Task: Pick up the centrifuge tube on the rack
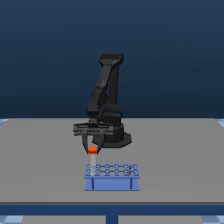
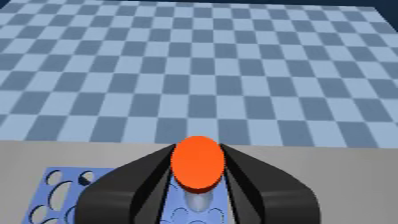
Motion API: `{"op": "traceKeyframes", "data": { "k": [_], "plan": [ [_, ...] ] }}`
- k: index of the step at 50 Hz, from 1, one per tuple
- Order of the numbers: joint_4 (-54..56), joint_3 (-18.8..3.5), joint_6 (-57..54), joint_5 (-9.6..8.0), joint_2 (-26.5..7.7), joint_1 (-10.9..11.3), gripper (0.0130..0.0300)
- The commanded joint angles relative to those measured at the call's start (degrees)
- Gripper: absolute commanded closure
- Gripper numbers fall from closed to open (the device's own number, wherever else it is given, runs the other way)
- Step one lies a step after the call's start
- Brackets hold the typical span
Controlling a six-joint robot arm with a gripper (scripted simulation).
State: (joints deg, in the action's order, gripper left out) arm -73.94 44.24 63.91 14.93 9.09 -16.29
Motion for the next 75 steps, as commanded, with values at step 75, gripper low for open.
{"op": "traceKeyframes", "data": {
  "k": [75],
  "plan": [
    [-49.96, -7.39, 52.87, 2.02, 6.35, 0.00, 0.0300]
  ]
}}
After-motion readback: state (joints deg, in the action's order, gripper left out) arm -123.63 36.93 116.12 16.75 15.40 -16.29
